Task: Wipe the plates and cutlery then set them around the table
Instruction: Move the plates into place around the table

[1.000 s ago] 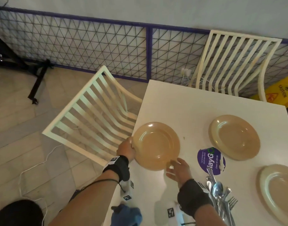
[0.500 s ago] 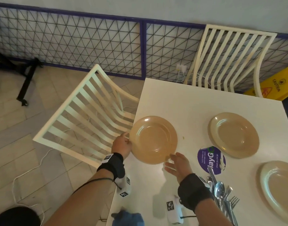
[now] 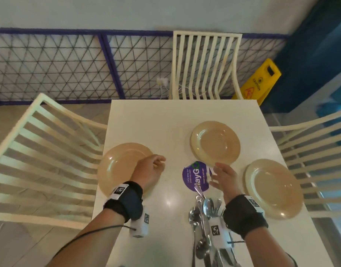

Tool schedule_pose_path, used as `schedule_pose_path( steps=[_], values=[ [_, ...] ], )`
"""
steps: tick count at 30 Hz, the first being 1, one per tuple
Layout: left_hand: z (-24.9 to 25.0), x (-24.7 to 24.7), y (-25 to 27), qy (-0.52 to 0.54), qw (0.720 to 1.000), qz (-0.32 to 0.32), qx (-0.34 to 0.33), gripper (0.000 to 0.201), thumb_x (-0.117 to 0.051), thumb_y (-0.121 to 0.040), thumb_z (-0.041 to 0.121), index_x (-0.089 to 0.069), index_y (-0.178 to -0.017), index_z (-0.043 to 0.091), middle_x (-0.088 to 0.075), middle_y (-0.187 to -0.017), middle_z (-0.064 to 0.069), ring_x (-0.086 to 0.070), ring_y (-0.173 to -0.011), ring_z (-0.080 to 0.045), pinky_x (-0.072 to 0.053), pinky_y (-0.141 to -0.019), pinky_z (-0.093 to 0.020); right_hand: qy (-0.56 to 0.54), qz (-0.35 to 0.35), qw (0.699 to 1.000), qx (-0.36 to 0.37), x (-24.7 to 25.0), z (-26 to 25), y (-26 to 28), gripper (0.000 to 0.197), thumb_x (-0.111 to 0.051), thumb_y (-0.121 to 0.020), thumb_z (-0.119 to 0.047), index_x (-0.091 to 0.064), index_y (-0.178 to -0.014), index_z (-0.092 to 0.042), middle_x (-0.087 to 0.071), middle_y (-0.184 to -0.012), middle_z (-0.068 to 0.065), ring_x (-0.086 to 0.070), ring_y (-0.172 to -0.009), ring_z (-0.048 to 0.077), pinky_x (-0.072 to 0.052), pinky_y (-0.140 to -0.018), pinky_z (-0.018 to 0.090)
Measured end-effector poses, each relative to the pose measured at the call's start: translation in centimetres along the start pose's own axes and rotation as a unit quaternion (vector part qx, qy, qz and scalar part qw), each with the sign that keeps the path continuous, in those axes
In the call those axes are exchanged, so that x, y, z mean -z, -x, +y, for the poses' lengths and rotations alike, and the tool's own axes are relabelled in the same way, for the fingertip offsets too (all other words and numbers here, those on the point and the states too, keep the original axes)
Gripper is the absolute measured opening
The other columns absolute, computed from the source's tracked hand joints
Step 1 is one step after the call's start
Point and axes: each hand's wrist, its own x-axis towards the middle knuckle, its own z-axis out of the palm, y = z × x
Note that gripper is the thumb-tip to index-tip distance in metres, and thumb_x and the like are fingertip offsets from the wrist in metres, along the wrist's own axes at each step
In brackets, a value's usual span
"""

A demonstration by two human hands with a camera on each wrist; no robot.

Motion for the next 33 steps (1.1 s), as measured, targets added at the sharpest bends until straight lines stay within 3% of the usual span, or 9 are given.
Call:
schedule_pose_path(
  steps=[3, 7, 10, 14, 18, 22, 25, 28, 33],
  values=[
    [2.9, -4.7, -2.6, 0.002, 0.999, -0.045, 0.021, 0.019, -0.061, -0.095, 0.024, -0.071, -0.112, 0.025, -0.071, -0.111, 0.0, -0.069, -0.099, -0.019, -0.056, -0.095, -0.039, 0.036, 0.033, 0.999, 0.018, 3.5, -1.5, -3.2, 0.024, -0.054, -0.097, -0.014, -0.056, -0.121, -0.015, -0.062, -0.107, 0.007, -0.06, -0.096, 0.025, -0.056, -0.086, 0.042],
    [5.2, -9.7, -6.5, 0.002, 0.995, -0.044, 0.092, 0.031, -0.059, -0.092, 0.025, -0.067, -0.121, 0.023, -0.069, -0.123, -0.005, -0.068, -0.107, -0.027, -0.054, -0.1, -0.042, 0.148, 0.072, 0.985, 0.042, 6.6, -2.7, -8.9, 0.05, -0.056, -0.082, -0.033, -0.058, -0.128, -0.014, -0.063, -0.124, 0.014, -0.062, -0.108, 0.032, -0.053, -0.097, 0.052],
    [6.2, -12.8, -9.1, -0.04, 0.989, -0.027, 0.14, 0.048, -0.055, -0.092, 0.024, -0.051, -0.139, 0.014, -0.059, -0.138, -0.009, -0.058, -0.123, -0.032, -0.047, -0.106, -0.04, 0.215, 0.076, 0.973, 0.023, 7.7, -4.4, -11.4, 0.05, -0.057, -0.094, -0.026, -0.049, -0.141, -0.009, -0.046, -0.141, 0.019, -0.055, -0.118, 0.036, -0.044, -0.104, 0.04],
    [6.4, -15.6, -12.1, -0.006, 0.98, 0.007, 0.2, 0.044, -0.052, -0.08, 0.021, -0.05, -0.123, 0.017, -0.068, -0.113, -0.014, -0.067, -0.104, -0.038, -0.059, -0.09, -0.048, 0.23, 0.033, 0.972, -0.047, 8.3, -4.6, -14.5, 0.061, -0.051, -0.097, -0.02, -0.03, -0.153, -0.007, -0.028, -0.153, 0.018, -0.044, -0.132, 0.036, -0.035, -0.11, 0.038],
    [5.9, -16.6, -14.2, 0.048, 0.974, 0.036, 0.218, 0.05, -0.049, -0.072, 0.016, -0.053, -0.119, 0.033, -0.074, -0.101, -0.009, -0.072, -0.094, -0.036, -0.062, -0.085, -0.047, 0.21, -0.013, 0.975, -0.07, 7.5, -3.9, -18.3, 0.057, -0.052, -0.085, -0.024, -0.045, -0.139, -0.007, -0.055, -0.133, 0.019, -0.06, -0.111, 0.036, -0.051, -0.1, 0.048],
    [6.9, -15.1, -16.4, 0.035, 0.974, 0.063, 0.217, 0.061, -0.053, -0.077, 0.013, -0.052, -0.137, 0.026, -0.072, -0.116, -0.009, -0.069, -0.104, -0.037, -0.058, -0.093, -0.044, 0.166, -0.049, 0.983, -0.06, 6.2, -2.0, -24.6, 0.057, -0.053, -0.06, -0.04, -0.054, -0.113, -0.019, -0.063, -0.125, 0.017, -0.064, -0.105, 0.032, -0.055, -0.094, 0.053],
    [8.9, -13.0, -18.1, -0.001, 0.975, 0.09, 0.203, 0.049, -0.054, -0.085, 0.006, -0.057, -0.132, 0.02, -0.068, -0.121, -0.002, -0.063, -0.113, -0.033, -0.052, -0.1, -0.039, 0.138, -0.082, 0.986, -0.051, 4.6, -5.9, -23.7, 0.036, -0.055, -0.078, -0.028, -0.051, -0.112, -0.021, -0.064, -0.125, 0.018, -0.068, -0.093, 0.031, -0.059, -0.086, 0.05],
    [10.0, -10.9, -20.3, 0.004, 0.974, 0.114, 0.197, 0.05, -0.051, -0.088, 0.004, -0.057, -0.135, 0.018, -0.067, -0.123, -0.009, -0.063, -0.113, -0.036, -0.053, -0.1, -0.043, 0.105, -0.105, 0.987, -0.068, 2.8, -8.2, -24.1, 0.04, -0.054, -0.087, -0.02, -0.051, -0.126, -0.016, -0.064, -0.128, 0.017, -0.068, -0.09, 0.028, -0.062, -0.076, 0.04],
    [9.8, -8.0, -23.7, 0.005, 0.974, 0.126, 0.186, 0.054, -0.048, -0.083, 0.009, -0.06, -0.134, 0.02, -0.067, -0.126, -0.011, -0.064, -0.111, -0.039, -0.054, -0.098, -0.046, 0.07, -0.132, 0.987, -0.065, -0.2, -9.7, -25.3, 0.022, -0.054, -0.089, -0.012, -0.052, -0.11, -0.015, -0.063, -0.106, 0.013, -0.062, -0.088, 0.028, -0.056, -0.067, 0.035]
  ],
)
